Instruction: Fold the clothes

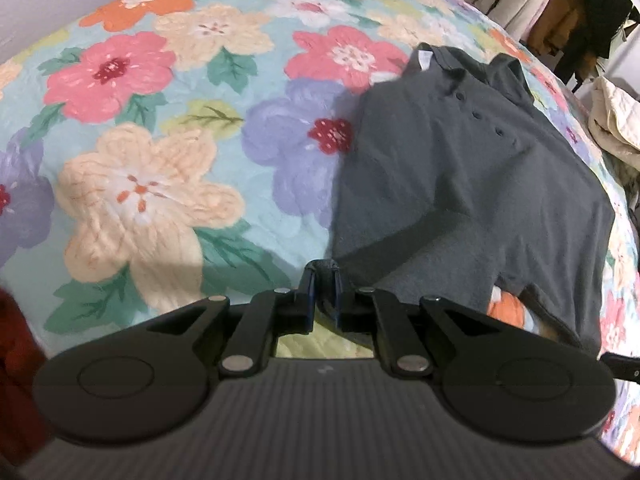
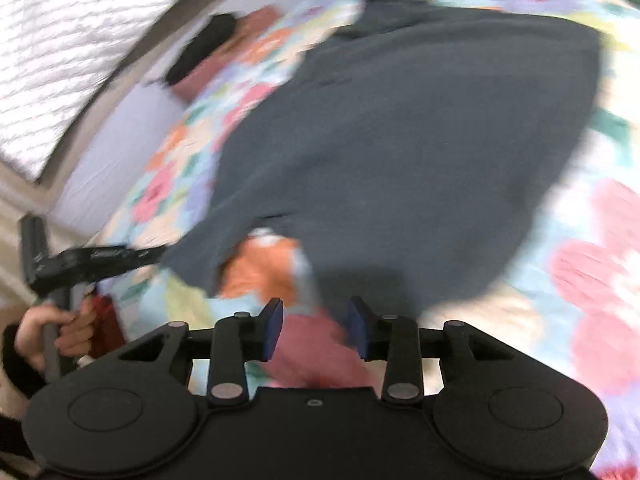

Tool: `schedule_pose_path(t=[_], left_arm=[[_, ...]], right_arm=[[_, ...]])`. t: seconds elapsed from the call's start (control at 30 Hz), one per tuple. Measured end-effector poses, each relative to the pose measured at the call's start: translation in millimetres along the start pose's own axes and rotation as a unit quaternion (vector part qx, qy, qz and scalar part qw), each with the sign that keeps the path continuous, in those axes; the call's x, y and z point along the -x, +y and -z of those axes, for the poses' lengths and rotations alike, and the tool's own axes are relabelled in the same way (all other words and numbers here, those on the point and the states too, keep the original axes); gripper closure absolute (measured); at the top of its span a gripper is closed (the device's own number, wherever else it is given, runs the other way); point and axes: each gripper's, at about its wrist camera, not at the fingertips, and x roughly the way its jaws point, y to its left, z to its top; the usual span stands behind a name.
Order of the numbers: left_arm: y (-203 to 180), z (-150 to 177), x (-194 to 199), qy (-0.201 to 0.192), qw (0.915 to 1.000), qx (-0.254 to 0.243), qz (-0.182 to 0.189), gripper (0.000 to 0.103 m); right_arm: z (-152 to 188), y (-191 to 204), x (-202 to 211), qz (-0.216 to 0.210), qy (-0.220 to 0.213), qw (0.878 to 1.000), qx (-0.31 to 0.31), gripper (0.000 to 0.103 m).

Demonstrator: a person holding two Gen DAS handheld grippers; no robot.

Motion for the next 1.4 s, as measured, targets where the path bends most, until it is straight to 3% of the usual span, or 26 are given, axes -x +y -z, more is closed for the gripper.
schedule_pose_path(t=[0.1,0.2,0.3,0.43,0.5,0.53,0.57,0.67,0.77,0.83,0.93,1.07,1.17,1.3,1.4], left_arm=[[4,-1,7,-0.009,0.9998,0.016,0.001,0.095],[4,-4,15,-0.019,0.9996,0.022,0.000,0.094],[-3,-3,14,-0.018,0.9998,0.003,-0.013,0.086],[-7,1,3,-0.004,0.9991,-0.016,-0.038,0.084],[-4,2,-2,0.007,0.9994,-0.005,-0.033,0.084],[-3,3,-4,0.009,0.9994,-0.003,-0.033,0.084],[-4,3,-5,0.010,0.9993,-0.005,-0.036,0.084],[-2,5,-3,0.008,0.9991,-0.008,-0.040,0.084],[6,9,0,0.009,0.9990,0.003,-0.044,0.082],[12,13,-3,0.016,0.9989,0.014,-0.042,0.081],[17,14,-5,0.023,0.9990,0.017,-0.033,0.081],[13,14,-6,0.020,0.9991,0.006,-0.037,0.081],[13,15,-6,0.023,0.9990,0.005,-0.039,0.079],[11,13,-5,0.021,0.9990,0.002,-0.038,0.079],[10,13,-8,0.021,0.9988,0.002,-0.044,0.076]], right_arm=[[11,-10,12,0.021,-0.006,1.000,-0.016,0.056],[20,-36,7,-0.017,-0.026,0.997,-0.076,0.047],[27,-71,-11,-0.096,-0.044,0.981,-0.165,0.047],[34,-92,-37,-0.146,-0.056,0.954,-0.255,0.046],[30,-83,-46,-0.125,-0.053,0.963,-0.233,0.050],[26,-77,-46,-0.105,-0.058,0.970,-0.212,0.070],[22,-70,-45,-0.085,-0.065,0.976,-0.189,0.097],[15,-49,-25,-0.044,-0.101,0.986,-0.125,0.097],[10,-31,15,-0.029,-0.144,0.986,-0.081,0.097],[8,-24,36,-0.014,-0.149,0.987,-0.057,0.097],[7,-11,33,0.055,-0.127,0.990,0.024,0.097],[23,-11,-9,0.161,-0.077,0.981,0.082,0.097],[33,-8,-16,0.192,-0.061,0.972,0.121,0.097],[27,-11,-10,0.201,-0.062,0.970,0.121,0.096],[30,-17,-8,0.199,-0.058,0.972,0.107,0.089]])
